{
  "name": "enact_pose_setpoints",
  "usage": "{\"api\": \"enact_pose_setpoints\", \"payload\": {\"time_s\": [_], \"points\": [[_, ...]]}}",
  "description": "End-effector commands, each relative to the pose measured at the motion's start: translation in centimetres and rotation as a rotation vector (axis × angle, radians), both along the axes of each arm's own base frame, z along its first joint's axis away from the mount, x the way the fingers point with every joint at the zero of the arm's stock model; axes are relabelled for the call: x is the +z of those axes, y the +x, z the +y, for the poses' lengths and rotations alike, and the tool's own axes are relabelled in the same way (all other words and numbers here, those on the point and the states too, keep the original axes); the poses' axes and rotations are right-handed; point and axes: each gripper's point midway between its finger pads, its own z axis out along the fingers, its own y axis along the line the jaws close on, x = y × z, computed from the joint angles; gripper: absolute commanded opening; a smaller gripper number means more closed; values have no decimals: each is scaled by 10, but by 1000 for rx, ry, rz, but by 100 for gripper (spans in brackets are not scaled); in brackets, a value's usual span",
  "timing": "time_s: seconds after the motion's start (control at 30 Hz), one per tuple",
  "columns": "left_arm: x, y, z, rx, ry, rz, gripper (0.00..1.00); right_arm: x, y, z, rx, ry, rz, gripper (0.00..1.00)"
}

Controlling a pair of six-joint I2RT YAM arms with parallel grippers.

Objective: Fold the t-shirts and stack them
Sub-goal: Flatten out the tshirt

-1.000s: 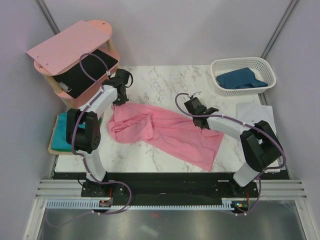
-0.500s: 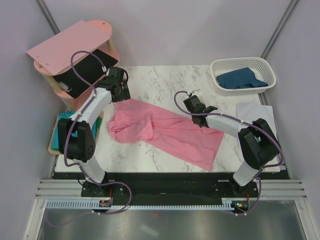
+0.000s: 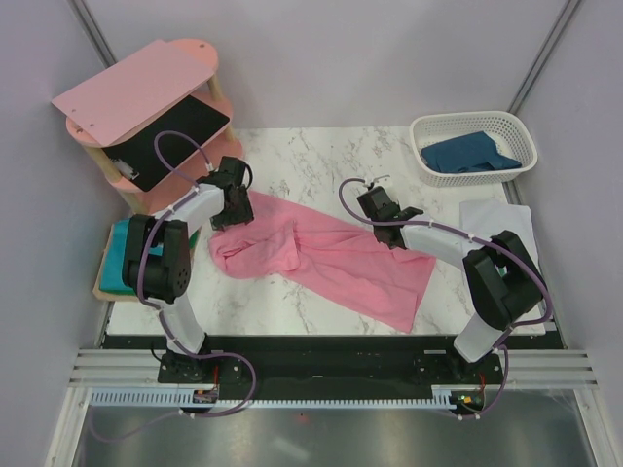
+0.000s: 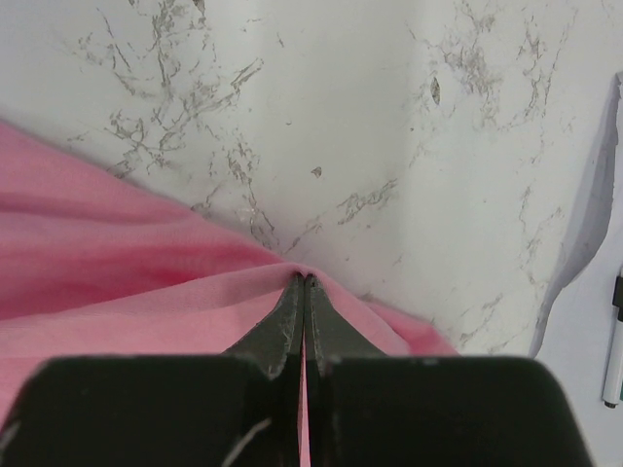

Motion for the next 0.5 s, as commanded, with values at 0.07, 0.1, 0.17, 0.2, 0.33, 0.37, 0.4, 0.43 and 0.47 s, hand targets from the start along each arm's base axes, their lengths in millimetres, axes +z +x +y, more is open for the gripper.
{"api": "enact_pose_setpoints", "payload": {"time_s": [0.07, 0.1, 0.17, 0.2, 0.33, 0.37, 0.4, 0.43, 0.47], "points": [[-9, 10, 8, 54, -24, -32, 66, 4, 1, -2, -7, 14, -22, 0], [-10, 9, 9, 52, -23, -28, 60, 3, 1, -2, -9, 14, -20, 0], [-11, 6, 10, 51, -21, -21, 60, 2, 1, -1, -8, 17, -17, 0], [-9, 5, 10, 53, -21, -26, 60, 1, 1, 0, -10, 20, -15, 0], [-5, -5, 13, 63, -22, -36, 69, -1, 1, 2, -8, 27, -12, 0], [-4, -8, 14, 65, -18, -37, 70, -1, 1, 1, -8, 26, -9, 0], [-2, -9, 15, 67, -17, -41, 70, -2, 1, 1, -9, 24, -9, 0], [0, -13, 16, 69, -15, -45, 70, -2, 1, 1, -8, 25, -8, 0], [1, -15, 16, 69, -14, -48, 70, -3, 0, 1, -9, 24, -6, 0]]}}
